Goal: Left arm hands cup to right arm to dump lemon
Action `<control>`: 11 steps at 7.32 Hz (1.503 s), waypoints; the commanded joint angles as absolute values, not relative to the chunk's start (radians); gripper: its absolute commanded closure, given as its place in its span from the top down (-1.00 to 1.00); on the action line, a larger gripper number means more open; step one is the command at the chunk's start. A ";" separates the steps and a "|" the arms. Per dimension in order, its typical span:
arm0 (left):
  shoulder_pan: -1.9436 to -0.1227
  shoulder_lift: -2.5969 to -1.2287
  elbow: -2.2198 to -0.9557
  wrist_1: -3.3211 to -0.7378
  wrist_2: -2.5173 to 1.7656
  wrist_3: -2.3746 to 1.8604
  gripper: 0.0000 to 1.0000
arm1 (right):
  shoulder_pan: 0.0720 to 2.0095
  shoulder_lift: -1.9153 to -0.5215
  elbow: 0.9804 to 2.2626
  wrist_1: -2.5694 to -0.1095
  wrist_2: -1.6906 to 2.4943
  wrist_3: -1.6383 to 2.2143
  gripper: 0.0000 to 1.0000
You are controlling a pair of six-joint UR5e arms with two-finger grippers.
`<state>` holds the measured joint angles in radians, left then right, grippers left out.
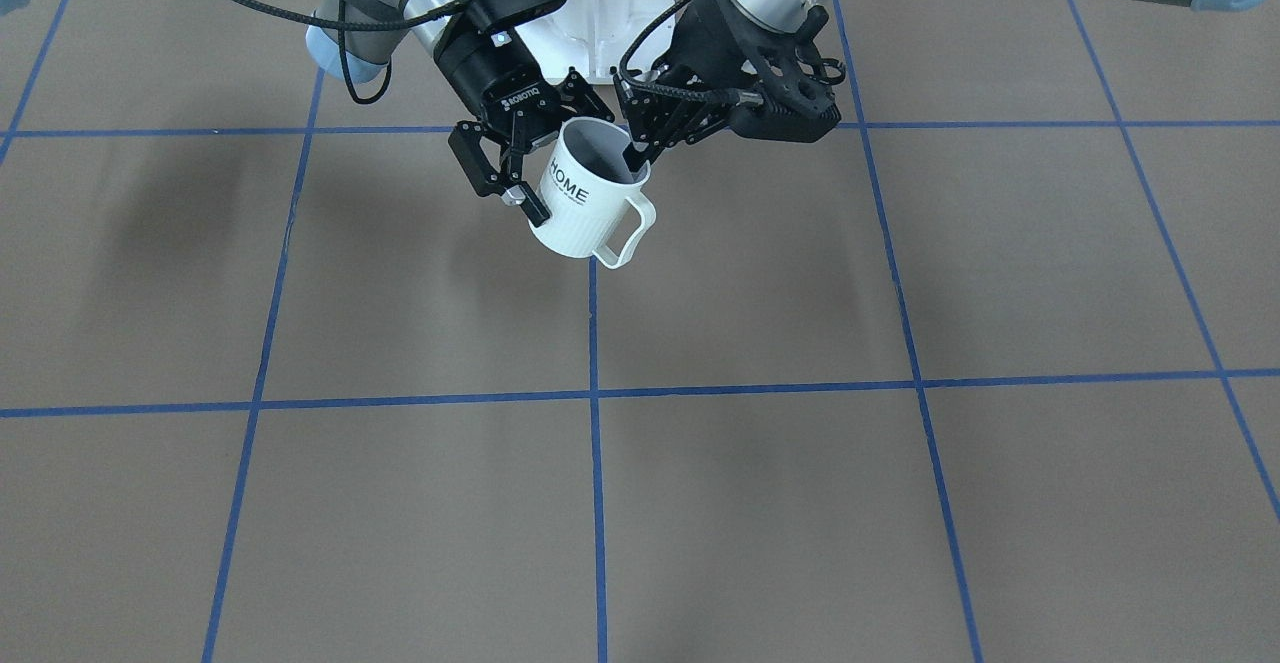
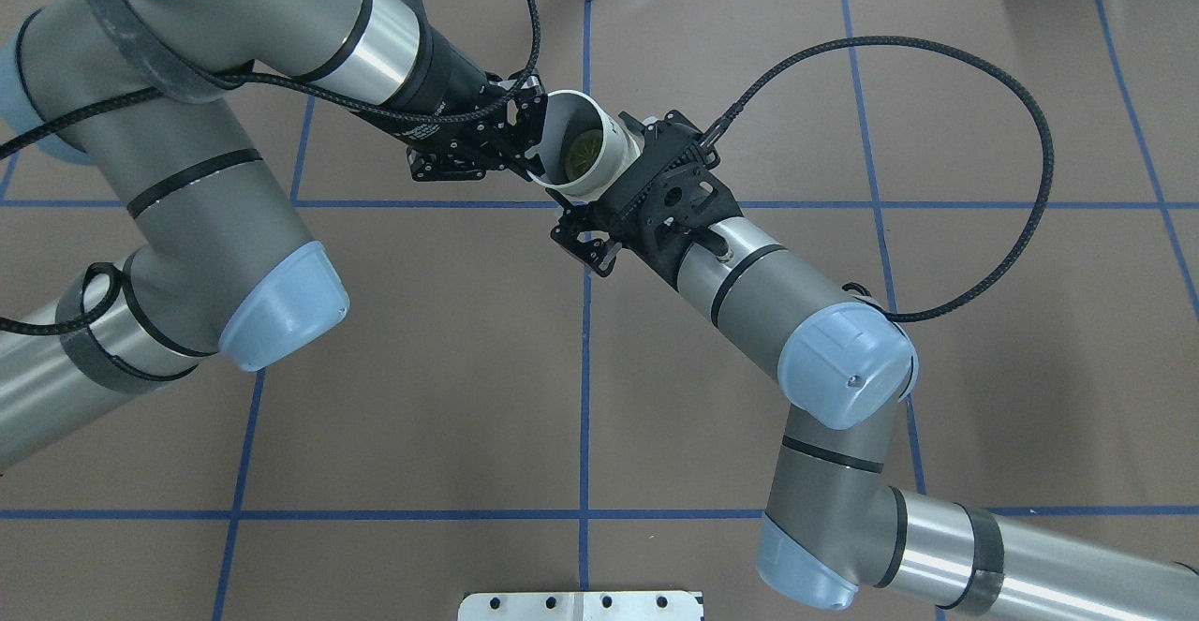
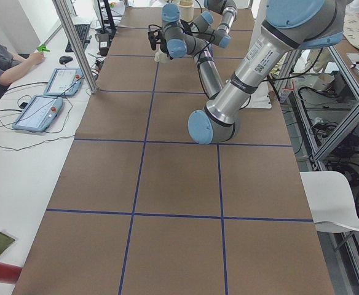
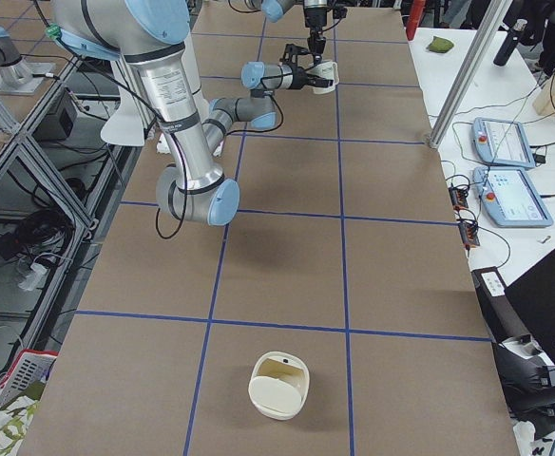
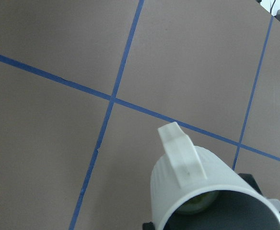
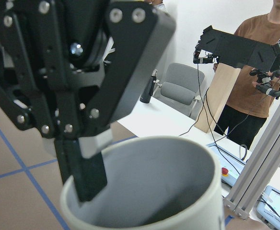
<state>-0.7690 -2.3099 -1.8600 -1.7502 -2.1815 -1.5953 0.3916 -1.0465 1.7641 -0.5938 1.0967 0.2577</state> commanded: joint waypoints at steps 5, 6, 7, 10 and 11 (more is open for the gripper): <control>-0.769 -2.306 -1.876 -1.753 -2.180 -1.585 0.99 | 0.383 -1.048 1.764 -0.594 1.077 0.256 -0.16; -0.775 -2.304 -1.887 -1.753 -2.186 -1.579 1.00 | 0.383 -1.048 1.764 -0.594 1.077 0.258 -0.23; -0.781 -2.303 -1.897 -1.750 -2.198 -1.542 1.00 | 0.382 -1.049 1.763 -0.594 1.077 0.259 -0.25; -0.872 -2.202 -1.927 -1.750 -2.285 -1.406 1.00 | 0.380 -1.061 1.766 -0.589 1.075 0.326 -0.34; -0.924 -2.148 -1.927 -1.753 -2.339 -1.319 1.00 | 0.385 -1.065 1.766 -0.594 1.075 0.444 -0.40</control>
